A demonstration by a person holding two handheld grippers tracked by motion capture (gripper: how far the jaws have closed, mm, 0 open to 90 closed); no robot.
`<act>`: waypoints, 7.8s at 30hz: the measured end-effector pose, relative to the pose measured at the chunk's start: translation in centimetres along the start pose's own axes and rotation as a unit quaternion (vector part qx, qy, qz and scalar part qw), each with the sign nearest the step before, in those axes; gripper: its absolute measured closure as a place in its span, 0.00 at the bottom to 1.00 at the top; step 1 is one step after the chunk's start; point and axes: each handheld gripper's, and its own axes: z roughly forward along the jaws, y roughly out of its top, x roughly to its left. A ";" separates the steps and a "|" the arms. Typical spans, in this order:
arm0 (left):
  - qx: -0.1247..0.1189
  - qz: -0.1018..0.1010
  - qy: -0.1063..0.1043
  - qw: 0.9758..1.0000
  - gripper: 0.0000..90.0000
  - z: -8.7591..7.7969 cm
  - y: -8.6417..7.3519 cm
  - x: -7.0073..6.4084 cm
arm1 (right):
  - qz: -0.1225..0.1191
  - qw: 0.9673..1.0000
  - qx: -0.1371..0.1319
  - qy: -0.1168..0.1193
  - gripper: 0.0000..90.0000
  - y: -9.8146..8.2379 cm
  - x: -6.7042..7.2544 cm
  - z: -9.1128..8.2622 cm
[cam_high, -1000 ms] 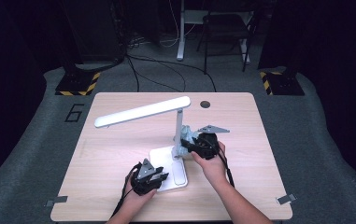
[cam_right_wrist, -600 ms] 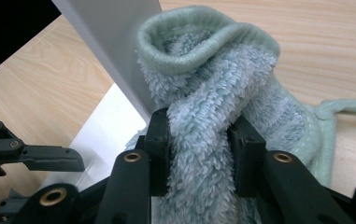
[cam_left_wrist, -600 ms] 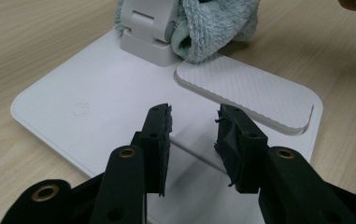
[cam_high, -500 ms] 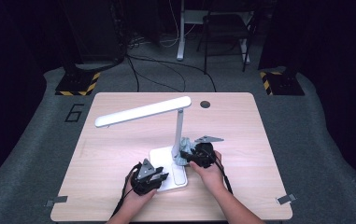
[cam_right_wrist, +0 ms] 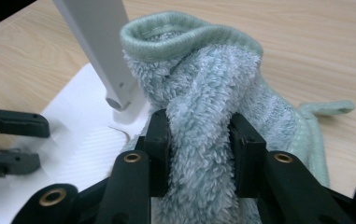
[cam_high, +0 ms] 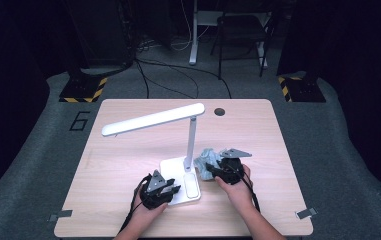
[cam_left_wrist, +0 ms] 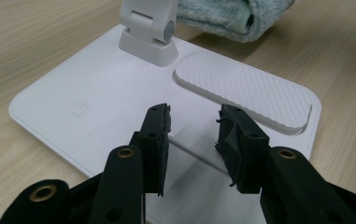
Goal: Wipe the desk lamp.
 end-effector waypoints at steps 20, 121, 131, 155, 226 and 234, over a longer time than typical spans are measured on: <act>-0.001 0.000 -0.006 1.000 0.64 0.1 0.0 -0.1 | 0.004 0.996 0.014 -0.089 0.69 -4.1 -4.5 -3.6; 0.013 -0.038 -0.008 0.999 0.35 2.7 1.8 8.7 | -0.122 0.992 0.000 0.031 0.46 -5.5 7.0 0.9; 0.025 -0.028 -0.028 0.999 0.36 2.8 2.0 7.9 | -0.090 0.996 0.002 0.007 0.51 -5.7 5.5 0.1; 0.041 -0.010 -0.049 0.998 0.38 2.0 1.7 6.5 | -0.057 0.998 -0.004 -0.033 0.49 -5.9 3.7 -0.8; 0.087 0.006 -0.060 0.994 0.41 -2.5 -0.6 1.4 | -0.004 1.000 -0.006 -0.026 0.63 -3.6 1.6 2.1; 0.075 0.005 -0.062 0.995 0.42 -2.8 -0.2 1.6 | -0.014 1.000 -0.001 -0.027 0.58 -3.6 1.8 1.7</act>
